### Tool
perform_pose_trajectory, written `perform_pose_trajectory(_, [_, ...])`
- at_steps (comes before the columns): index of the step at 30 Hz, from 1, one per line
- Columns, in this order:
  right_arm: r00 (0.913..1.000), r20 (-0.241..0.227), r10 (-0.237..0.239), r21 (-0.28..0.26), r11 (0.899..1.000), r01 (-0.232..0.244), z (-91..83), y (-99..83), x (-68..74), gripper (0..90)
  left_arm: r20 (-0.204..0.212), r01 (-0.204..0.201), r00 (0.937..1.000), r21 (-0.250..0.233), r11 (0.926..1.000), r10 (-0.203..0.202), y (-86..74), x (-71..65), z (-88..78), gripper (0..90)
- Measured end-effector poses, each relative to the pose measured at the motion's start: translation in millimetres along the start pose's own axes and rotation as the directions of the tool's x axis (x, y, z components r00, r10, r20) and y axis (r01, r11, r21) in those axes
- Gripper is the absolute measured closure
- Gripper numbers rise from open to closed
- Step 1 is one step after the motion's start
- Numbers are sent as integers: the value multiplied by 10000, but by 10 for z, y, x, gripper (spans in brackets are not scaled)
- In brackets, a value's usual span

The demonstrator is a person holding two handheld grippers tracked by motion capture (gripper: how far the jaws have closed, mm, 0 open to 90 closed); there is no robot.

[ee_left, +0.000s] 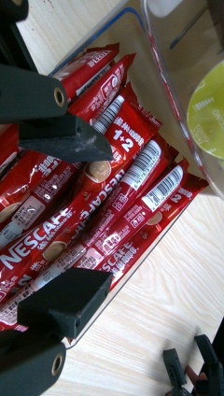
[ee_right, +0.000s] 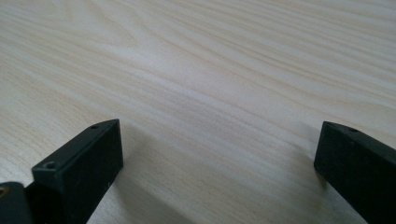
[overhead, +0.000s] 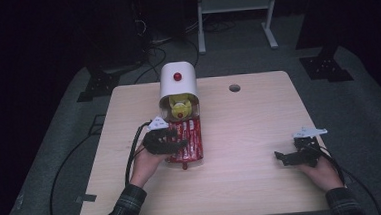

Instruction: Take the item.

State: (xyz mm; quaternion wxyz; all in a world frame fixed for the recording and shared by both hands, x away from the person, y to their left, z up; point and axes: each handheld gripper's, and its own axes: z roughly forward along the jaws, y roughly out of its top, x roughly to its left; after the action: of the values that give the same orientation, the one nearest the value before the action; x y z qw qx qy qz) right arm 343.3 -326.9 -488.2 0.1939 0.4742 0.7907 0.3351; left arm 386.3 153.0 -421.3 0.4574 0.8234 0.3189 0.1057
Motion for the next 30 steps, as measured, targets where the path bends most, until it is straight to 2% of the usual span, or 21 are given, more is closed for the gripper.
perform_pose_trajectory(7, [10000,1,0,0,10000,0,0,0,0,4,83,139,9999,37,9999,-139,-6,25,-22,455])
perform_pose_trajectory(21, [10000,0,0,0,10000,0,0,0,0,4,-322,113,9994,486,9988,-98,-18,13,15,548])
perform_pose_trajectory(26, [10000,0,0,-1,10000,0,0,0,0,4,-340,229,9992,539,9983,-211,-19,9,27,570])
perform_pose_trajectory(30, [10000,0,0,1,10000,0,0,0,0,4,-314,400,9988,661,9970,-380,-19,10,29,628])
